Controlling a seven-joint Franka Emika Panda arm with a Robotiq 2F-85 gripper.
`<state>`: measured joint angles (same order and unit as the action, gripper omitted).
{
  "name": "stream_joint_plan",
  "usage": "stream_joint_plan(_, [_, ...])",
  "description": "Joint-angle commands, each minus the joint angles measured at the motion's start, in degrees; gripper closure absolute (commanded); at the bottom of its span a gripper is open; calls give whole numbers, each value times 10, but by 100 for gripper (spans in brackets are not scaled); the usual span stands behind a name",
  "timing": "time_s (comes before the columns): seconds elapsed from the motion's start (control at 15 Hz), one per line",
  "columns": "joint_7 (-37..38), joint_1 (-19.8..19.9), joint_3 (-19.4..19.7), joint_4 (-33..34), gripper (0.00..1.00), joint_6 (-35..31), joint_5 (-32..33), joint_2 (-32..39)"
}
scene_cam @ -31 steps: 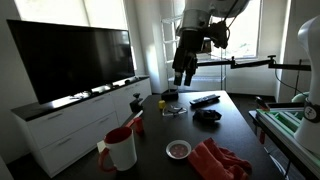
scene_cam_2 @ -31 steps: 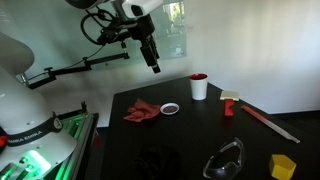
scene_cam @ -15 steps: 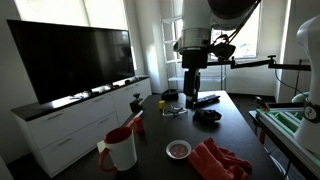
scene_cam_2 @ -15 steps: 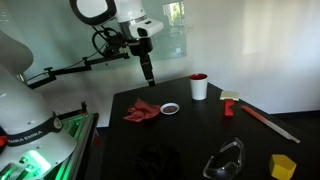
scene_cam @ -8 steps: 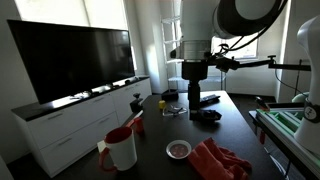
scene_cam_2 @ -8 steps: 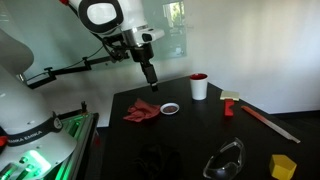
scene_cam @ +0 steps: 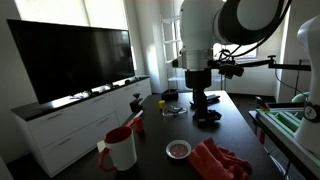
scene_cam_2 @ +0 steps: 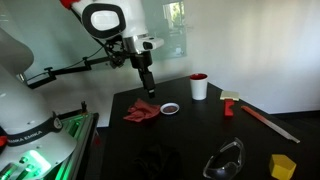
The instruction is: Use the towel to clean the table
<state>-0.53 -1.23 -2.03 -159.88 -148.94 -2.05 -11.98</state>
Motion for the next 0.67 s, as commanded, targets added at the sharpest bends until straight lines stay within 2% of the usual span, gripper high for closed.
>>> stream_joint_plan(0.0, [-16,-13,-6,0,0,4,14,9])
stream_joint_plan(0.2, [-13,-23,-19,0,0,-25,32,38])
stream_joint_plan(0.47, [-12,-26,-29,1,0,-96,63,85])
stream_joint_plan(0.6, [5,-21,-28,1,0,-122,100,109])
